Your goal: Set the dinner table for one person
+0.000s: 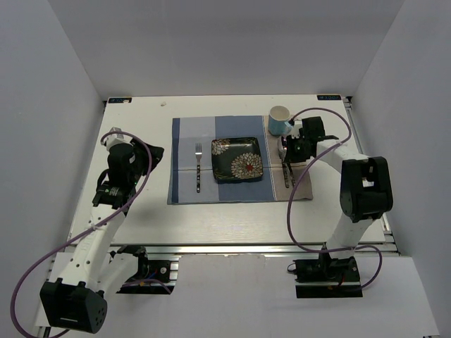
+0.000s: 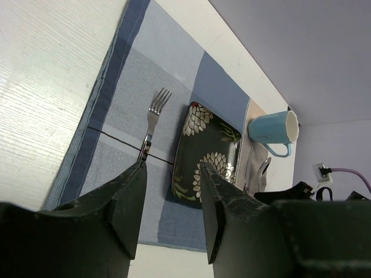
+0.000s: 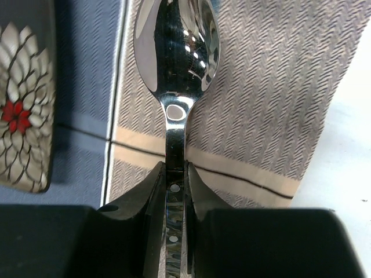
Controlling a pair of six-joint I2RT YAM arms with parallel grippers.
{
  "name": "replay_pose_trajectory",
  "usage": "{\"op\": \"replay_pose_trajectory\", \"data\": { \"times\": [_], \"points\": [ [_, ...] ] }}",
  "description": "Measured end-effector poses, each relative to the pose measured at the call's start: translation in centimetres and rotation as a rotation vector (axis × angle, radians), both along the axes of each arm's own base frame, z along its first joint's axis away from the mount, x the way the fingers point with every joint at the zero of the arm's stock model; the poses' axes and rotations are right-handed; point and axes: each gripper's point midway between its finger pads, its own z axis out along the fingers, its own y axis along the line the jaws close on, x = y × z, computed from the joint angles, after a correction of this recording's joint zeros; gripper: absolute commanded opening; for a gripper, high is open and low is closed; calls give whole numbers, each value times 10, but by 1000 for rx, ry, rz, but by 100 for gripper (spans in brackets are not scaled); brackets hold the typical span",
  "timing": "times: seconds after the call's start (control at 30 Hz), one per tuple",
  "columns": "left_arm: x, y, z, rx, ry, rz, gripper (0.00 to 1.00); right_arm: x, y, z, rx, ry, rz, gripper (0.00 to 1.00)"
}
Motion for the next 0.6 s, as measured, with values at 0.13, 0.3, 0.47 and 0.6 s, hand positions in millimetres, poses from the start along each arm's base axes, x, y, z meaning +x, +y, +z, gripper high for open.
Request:
{"op": "replay_pose_trajectory", "data": {
  "times": [0.13, 0.3, 0.47, 0.6],
  "points": [
    [0, 0, 0, 0, 0, 0, 53, 8, -2, -4, 12, 13, -28, 0],
    [0, 0, 0, -1, 1, 0, 53, 19, -1, -10, 22, 26, -45, 10],
    [0, 0, 0, 0, 2, 0, 53, 19, -1, -17, 24, 45, -46, 18],
    [0, 0, -1, 0, 3, 0, 53, 18, -2, -20, 23, 54, -50, 29]
  ]
}}
